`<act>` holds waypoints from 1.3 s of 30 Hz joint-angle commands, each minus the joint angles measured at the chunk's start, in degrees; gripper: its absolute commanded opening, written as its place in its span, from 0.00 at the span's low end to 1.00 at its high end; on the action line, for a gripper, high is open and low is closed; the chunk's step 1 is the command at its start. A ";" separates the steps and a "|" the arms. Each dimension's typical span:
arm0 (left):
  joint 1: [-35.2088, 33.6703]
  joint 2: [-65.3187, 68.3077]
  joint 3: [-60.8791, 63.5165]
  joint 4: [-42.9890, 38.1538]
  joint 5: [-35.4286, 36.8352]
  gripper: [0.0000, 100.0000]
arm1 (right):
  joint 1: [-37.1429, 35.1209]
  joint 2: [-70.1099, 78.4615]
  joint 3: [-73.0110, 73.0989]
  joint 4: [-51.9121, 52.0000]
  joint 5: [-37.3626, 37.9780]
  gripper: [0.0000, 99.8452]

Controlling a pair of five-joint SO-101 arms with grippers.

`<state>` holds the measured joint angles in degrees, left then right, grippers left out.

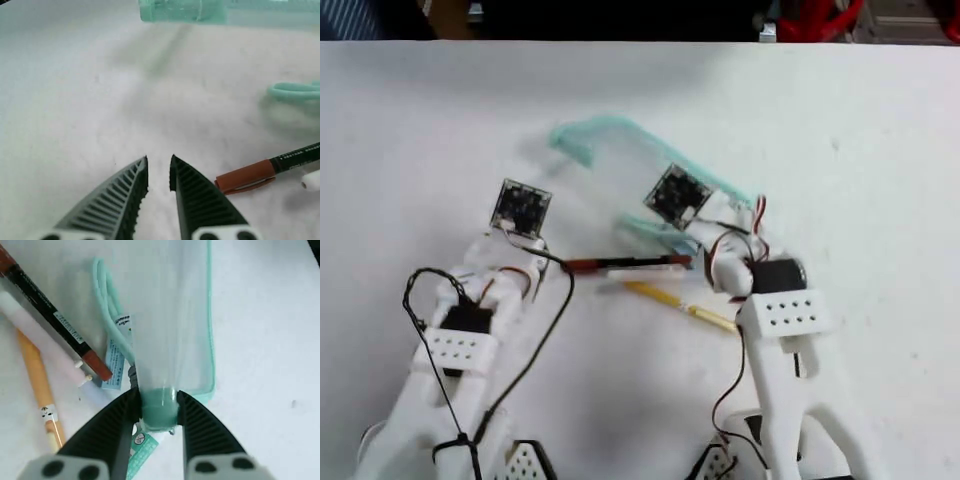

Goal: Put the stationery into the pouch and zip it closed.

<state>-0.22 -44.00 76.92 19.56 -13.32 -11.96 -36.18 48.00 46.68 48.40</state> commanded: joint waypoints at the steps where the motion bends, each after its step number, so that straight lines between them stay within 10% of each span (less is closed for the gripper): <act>1: -0.31 -0.40 -1.49 -0.97 -0.26 0.09 | 0.04 -2.33 -9.85 5.93 -3.16 0.02; 39: -3.82 -0.48 -5.27 4.66 5.80 0.17 | -8.92 20.53 -66.99 40.48 -35.96 0.02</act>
<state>-3.56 -44.00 75.08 23.78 -8.22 -18.20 -17.01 -10.29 83.96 14.20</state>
